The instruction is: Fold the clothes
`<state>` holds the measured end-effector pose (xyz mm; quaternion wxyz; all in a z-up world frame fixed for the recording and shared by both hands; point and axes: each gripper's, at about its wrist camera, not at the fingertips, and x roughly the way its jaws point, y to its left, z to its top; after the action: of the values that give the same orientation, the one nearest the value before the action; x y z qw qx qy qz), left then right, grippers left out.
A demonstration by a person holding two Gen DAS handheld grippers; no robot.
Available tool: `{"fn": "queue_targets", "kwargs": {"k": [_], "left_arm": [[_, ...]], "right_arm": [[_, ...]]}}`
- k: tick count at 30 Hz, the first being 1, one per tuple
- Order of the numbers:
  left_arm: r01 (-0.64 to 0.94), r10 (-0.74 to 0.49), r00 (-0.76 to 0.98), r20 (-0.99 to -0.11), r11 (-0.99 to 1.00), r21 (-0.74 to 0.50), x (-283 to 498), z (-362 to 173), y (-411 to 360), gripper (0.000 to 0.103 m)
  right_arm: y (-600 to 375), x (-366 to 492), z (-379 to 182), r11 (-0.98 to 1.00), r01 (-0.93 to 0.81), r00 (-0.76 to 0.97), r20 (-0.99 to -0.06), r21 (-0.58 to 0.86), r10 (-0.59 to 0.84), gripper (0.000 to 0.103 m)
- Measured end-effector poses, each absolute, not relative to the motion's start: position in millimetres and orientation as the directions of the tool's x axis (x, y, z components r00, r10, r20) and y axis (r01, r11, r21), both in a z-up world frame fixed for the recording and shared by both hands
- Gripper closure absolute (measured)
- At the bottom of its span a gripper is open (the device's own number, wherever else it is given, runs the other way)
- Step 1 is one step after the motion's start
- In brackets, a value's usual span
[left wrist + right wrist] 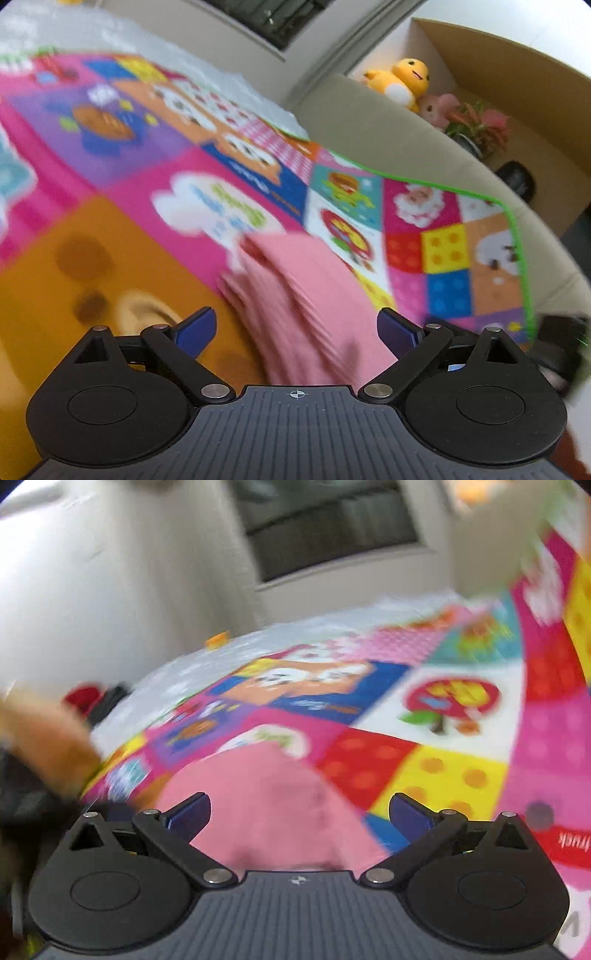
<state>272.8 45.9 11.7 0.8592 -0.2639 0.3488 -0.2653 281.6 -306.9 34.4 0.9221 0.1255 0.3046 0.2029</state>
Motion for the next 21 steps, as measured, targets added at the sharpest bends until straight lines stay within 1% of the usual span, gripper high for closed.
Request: {"fn": "queue_targets", "kwargs": {"k": [1,2,3,4,5,6,7,8,9,10,13,16,19,21], "left_arm": [[0.281,-0.657,0.597,-0.461,0.709,-0.646,270,10,39,0.006],[0.290,-0.671,0.577,-0.465,0.701,-0.652,267,9,32,0.006],[0.297,-0.669,0.562,-0.487,0.713,-0.635,264,6,24,0.006],[0.297,-0.654,0.553,-0.516,0.733,-0.611,260,3,16,0.009],[0.298,-0.639,0.545,-0.543,0.753,-0.587,257,0,10,0.013],[0.308,-0.627,0.550,-0.551,0.766,-0.564,254,-2,7,0.015],[0.318,-0.616,0.555,-0.559,0.778,-0.542,250,-3,5,0.020],[0.326,-0.611,0.561,-0.559,0.783,-0.529,248,-4,6,0.025],[0.330,-0.609,0.563,-0.558,0.785,-0.524,247,-4,8,0.028],[0.330,-0.613,0.562,-0.556,0.782,-0.529,248,-7,12,0.032],[0.345,-0.633,0.557,-0.538,0.765,-0.544,251,-13,20,0.035],[0.359,-0.643,0.559,-0.524,0.757,-0.546,260,-14,27,0.042],[0.361,-0.609,0.592,-0.528,0.786,-0.502,278,-12,39,0.043],[0.352,-0.573,0.625,-0.530,0.813,-0.464,297,-10,51,0.041]], "right_arm": [[-312,294,26,0.877,-0.266,0.719,-0.523,0.401,0.457,0.002],[-316,307,17,0.865,-0.232,0.705,-0.535,0.446,0.465,0.009],[-317,318,7,0.853,-0.206,0.684,-0.552,0.480,0.476,0.019],[-315,323,-3,0.845,-0.190,0.660,-0.572,0.500,0.487,0.020],[-311,321,-8,0.845,-0.194,0.652,-0.578,0.498,0.490,0.020],[-308,316,-9,0.849,-0.210,0.654,-0.575,0.485,0.491,0.023],[-303,312,-10,0.851,-0.240,0.646,-0.578,0.467,0.499,0.026],[-301,306,-9,0.850,-0.268,0.633,-0.582,0.454,0.510,0.034],[-300,299,-9,0.847,-0.289,0.621,-0.586,0.447,0.521,0.042],[-300,291,-8,0.841,-0.301,0.608,-0.590,0.449,0.532,0.044],[-294,278,-4,0.848,-0.296,0.605,-0.601,0.440,0.523,0.049],[-274,287,-4,0.849,-0.300,0.607,-0.599,0.435,0.522,0.049],[-248,297,-4,0.855,-0.333,0.626,-0.585,0.397,0.515,0.049],[-232,318,-7,0.861,-0.341,0.653,-0.563,0.378,0.506,0.049]]}}
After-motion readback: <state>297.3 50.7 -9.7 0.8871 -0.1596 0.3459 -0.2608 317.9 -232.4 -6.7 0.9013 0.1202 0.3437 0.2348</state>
